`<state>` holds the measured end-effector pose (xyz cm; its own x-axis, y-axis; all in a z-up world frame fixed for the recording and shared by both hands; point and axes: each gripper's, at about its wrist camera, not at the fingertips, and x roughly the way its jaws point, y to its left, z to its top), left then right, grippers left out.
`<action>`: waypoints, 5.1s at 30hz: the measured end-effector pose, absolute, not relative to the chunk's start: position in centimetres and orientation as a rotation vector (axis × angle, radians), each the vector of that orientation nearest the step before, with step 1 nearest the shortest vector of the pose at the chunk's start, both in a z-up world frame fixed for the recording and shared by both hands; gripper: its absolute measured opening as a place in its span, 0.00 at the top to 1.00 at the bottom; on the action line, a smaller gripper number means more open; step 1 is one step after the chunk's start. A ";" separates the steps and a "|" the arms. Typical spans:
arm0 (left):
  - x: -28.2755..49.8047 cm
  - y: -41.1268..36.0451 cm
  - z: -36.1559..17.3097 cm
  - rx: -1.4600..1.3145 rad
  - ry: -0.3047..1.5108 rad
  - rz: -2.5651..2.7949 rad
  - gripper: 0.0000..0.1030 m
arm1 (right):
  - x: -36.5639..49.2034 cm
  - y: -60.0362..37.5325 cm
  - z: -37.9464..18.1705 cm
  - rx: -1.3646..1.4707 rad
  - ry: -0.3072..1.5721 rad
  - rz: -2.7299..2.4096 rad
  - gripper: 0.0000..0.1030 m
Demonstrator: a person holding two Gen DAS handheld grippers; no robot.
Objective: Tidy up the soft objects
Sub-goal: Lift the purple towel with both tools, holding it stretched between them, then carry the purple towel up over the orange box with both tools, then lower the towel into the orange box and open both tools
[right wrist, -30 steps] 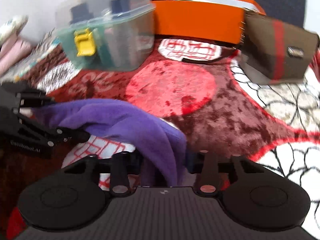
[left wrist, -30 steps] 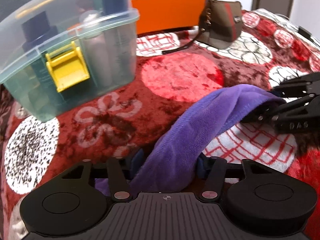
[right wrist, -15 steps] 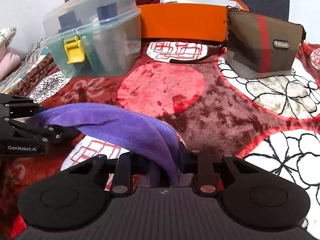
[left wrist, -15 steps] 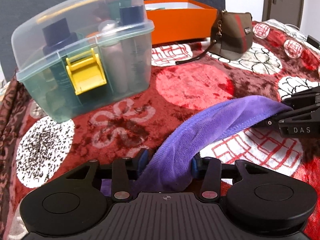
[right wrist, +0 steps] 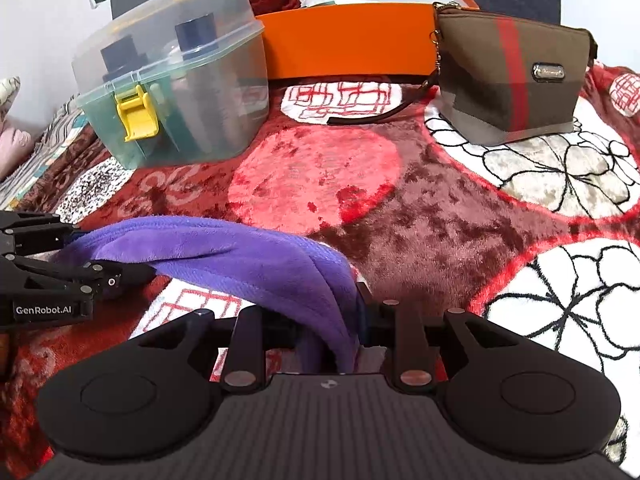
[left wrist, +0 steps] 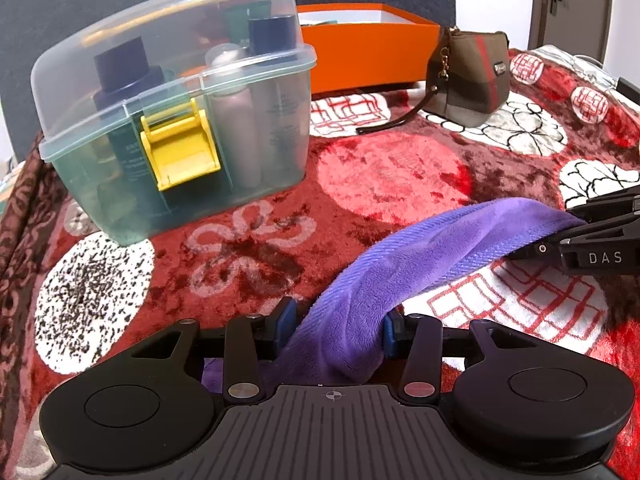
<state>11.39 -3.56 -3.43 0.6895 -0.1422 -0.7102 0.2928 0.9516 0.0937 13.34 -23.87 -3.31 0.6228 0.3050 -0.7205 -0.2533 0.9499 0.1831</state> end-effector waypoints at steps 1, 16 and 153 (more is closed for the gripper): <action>11.4 -3.6 -3.4 0.211 0.777 -0.246 0.00 | 13.4 -23.9 -3.3 0.069 0.840 0.321 0.70; 12.2 -4.0 -3.8 0.235 0.816 -0.245 0.00 | 13.3 -24.0 -3.2 0.091 0.838 0.320 0.70; 42.9 -11.4 11.4 0.208 0.783 -0.154 0.00 | 43.0 -29.5 9.4 0.043 0.705 0.071 0.76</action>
<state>42.85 -11.39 11.37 0.6994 -0.0603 -0.7122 0.2145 0.9682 0.1286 43.03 -29.50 9.38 0.7594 0.0799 -0.6457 -0.0510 0.9967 0.0633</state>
